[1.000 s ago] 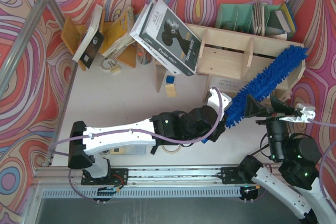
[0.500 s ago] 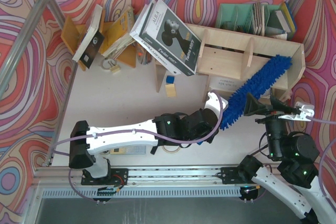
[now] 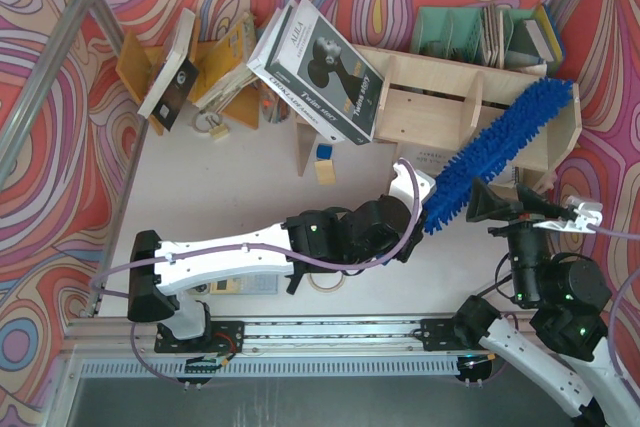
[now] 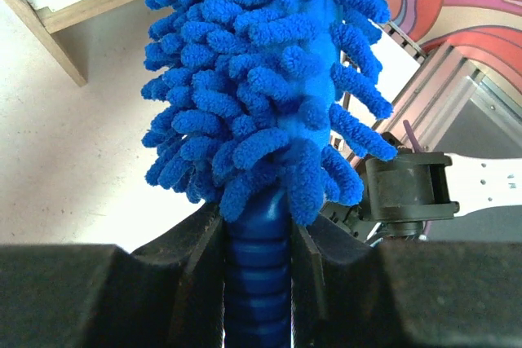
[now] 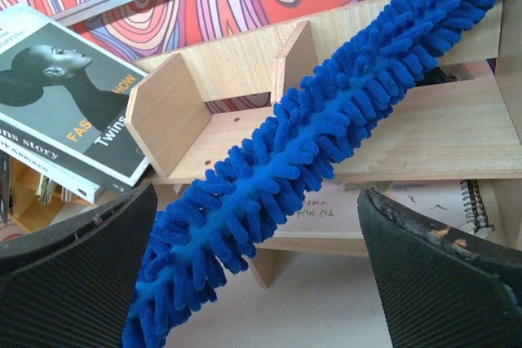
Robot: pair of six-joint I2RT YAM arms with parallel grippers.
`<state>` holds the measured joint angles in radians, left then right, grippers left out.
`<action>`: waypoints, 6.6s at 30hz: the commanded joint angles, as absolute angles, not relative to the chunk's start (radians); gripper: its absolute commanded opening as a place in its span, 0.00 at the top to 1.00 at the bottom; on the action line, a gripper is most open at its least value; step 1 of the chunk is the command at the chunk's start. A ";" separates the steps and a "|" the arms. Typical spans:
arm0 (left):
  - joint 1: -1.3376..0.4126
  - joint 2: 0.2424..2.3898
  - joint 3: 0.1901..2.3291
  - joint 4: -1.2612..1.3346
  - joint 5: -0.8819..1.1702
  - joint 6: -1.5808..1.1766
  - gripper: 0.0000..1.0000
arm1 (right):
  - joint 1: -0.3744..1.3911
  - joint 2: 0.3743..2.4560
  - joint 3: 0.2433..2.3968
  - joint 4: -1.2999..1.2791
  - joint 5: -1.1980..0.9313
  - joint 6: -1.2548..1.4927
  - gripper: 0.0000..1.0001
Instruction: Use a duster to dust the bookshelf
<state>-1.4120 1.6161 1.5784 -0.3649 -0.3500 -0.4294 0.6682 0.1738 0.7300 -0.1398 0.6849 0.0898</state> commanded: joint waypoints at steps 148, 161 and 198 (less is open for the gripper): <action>-1.413 1.521 1.443 -0.335 -0.395 -0.538 1.00 | 0.670 0.157 0.731 -0.104 0.718 0.076 0.01; -1.413 1.523 1.402 -0.336 -0.364 -0.521 1.00 | 0.670 0.195 0.749 -0.126 0.696 0.097 0.01; -1.469 1.529 1.516 -0.251 -0.413 -0.476 1.00 | 0.670 0.214 0.879 -0.123 0.728 0.075 0.01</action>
